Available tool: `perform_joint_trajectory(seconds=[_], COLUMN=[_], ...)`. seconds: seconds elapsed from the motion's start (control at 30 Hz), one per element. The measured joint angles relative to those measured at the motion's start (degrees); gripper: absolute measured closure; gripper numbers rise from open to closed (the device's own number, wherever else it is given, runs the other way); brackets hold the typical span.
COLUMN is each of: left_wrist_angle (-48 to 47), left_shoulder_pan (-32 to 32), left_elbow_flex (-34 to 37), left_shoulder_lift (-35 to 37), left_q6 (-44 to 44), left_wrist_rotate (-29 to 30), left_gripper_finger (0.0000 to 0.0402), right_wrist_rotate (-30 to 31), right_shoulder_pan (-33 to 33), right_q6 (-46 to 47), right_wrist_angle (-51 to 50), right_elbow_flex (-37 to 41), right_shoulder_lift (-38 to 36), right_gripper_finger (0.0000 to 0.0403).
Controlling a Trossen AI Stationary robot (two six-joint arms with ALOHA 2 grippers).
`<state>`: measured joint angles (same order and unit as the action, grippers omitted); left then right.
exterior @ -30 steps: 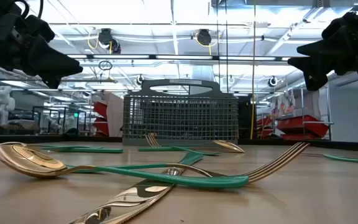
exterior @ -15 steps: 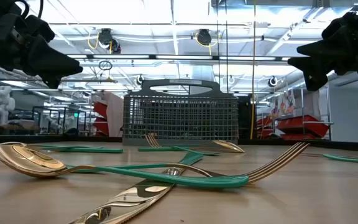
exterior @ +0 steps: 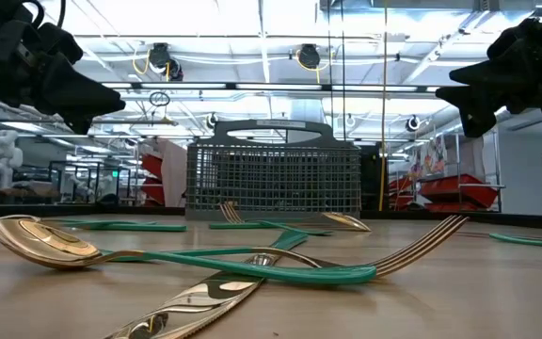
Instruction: Sort silverware
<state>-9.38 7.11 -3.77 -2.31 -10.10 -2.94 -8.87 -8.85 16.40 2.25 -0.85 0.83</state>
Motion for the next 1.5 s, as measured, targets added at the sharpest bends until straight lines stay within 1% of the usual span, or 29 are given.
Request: perform_joint_trajectory(seconds=[0.43,0.47,0.6,0.67,0.83,0.9,0.97,1.07,1.13,1.2,1.33,1.4,1.47,1.5], left_wrist_angle=[0.0,0.0,0.0,0.0,0.0,0.1,1.1,5.3,9.2,14.1,24.9,28.9,32.6,34.4], left_shoulder_pan=[0.0,0.0,0.0,0.0,0.0,0.0,0.0,0.0,0.0,0.0,0.0,0.0,0.0,0.0], left_elbow_flex=[0.0,0.0,0.0,0.0,0.0,0.0,0.1,0.2,0.2,0.2,0.1,0.1,0.1,0.1], left_shoulder_lift=[0.0,0.0,0.0,0.0,0.0,0.0,0.0,-0.1,-0.1,-0.1,0.0,0.0,0.0,-0.1], left_q6=[0.0,0.0,0.0,0.0,0.1,0.1,0.0,-0.1,-0.1,-0.1,-0.1,-0.1,0.0,0.0], left_wrist_rotate=[0.0,0.0,0.0,0.0,0.0,0.0,0.4,1.0,1.0,1.3,1.5,1.5,1.5,1.6], left_gripper_finger=[0.0300,0.0300,0.0300,0.0300,0.0300,0.0300,0.0300,0.0300,0.0300,0.0300,0.0300,0.0300,0.0300,0.0300], right_wrist_rotate=[0.0,0.7,9.5,10.5,10.6,12.6,13.7,14.1,17.9,22.9,30.9,34.1,34.9,33.9], right_shoulder_pan=[0.0,0.0,-0.2,-0.2,-0.2,-0.2,-0.2,-0.2,-0.2,-0.2,-0.2,-0.2,-0.2,-0.2], right_q6=[0.0,-0.8,-5.1,-3.5,0.9,1.3,4.6,10.7,13.2,18.4,24.6,25.8,26.0,26.6], right_wrist_angle=[0.0,0.3,2.4,2.9,4.2,6.1,9.6,16.1,19.5,21.6,21.2,19.9,19.1,19.2], right_elbow_flex=[0.0,0.0,0.1,0.1,0.1,0.1,0.1,0.1,0.1,0.0,0.0,0.0,0.0,0.0], right_shoulder_lift=[0.0,0.0,0.2,0.2,0.2,0.3,0.3,0.3,0.3,0.3,0.2,0.3,0.3,0.3], right_gripper_finger=[0.0252,0.0252,0.0252,0.0252,0.0252,0.0252,0.0252,0.0252,0.0252,0.0252,0.0252,0.0252,0.0252,0.0252])
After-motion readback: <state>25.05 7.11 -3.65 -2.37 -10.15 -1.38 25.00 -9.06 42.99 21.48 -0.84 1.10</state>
